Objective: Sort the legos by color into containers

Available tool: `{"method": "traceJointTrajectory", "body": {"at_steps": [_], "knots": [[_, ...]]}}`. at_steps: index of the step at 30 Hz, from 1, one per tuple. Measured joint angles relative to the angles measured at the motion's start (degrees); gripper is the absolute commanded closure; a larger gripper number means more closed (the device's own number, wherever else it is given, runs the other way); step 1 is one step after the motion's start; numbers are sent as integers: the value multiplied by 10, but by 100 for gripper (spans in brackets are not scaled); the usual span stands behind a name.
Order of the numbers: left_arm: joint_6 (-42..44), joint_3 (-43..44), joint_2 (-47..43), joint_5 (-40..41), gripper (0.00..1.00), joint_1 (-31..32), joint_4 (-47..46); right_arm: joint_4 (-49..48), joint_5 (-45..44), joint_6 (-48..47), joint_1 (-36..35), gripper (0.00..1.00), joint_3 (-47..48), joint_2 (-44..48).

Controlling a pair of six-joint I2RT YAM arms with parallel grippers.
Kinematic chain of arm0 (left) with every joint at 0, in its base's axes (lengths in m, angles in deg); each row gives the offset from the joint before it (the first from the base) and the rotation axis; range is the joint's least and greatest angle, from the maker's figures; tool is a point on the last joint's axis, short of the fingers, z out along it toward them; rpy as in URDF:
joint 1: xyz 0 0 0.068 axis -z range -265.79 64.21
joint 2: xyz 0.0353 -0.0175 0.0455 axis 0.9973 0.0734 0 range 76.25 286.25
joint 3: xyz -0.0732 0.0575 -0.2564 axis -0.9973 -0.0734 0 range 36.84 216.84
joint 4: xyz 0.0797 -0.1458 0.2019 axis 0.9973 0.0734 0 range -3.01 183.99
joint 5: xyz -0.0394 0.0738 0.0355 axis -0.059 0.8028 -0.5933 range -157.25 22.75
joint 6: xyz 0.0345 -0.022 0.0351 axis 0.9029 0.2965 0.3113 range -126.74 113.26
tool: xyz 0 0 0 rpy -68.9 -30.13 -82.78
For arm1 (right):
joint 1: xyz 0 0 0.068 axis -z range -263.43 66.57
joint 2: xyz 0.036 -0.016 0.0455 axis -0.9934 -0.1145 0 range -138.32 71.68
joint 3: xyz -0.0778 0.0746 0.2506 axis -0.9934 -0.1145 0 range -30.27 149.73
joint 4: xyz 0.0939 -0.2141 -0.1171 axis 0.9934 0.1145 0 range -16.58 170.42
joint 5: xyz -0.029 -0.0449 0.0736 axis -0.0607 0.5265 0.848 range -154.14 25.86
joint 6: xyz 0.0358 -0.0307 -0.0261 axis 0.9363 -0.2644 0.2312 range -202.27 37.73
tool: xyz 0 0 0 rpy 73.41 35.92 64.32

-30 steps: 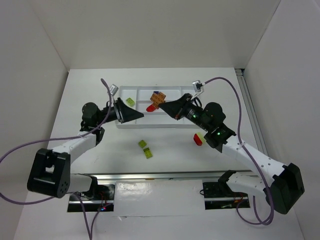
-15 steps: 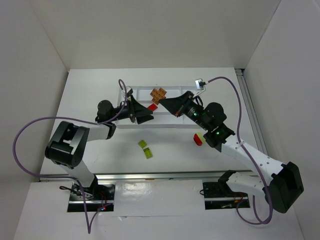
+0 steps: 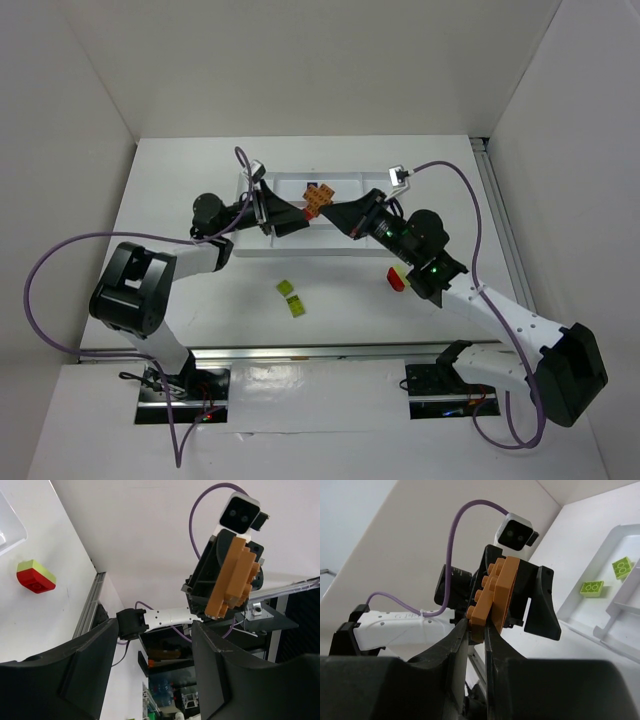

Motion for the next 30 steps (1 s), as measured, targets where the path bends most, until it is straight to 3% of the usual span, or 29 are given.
{"method": "traceJointTrajectory", "body": {"at_steps": [7,17,30], "knots": [[2,21,-8,-21,28,16,0,-3,-5,16,0,88,-3,0],[5,35,-10,-38,38,24,-3,-33,2,44,0,88,-7,-17],[3,49,-26,-41,41,24,-2,-49,4,50,0,88,-10,-17]]}}
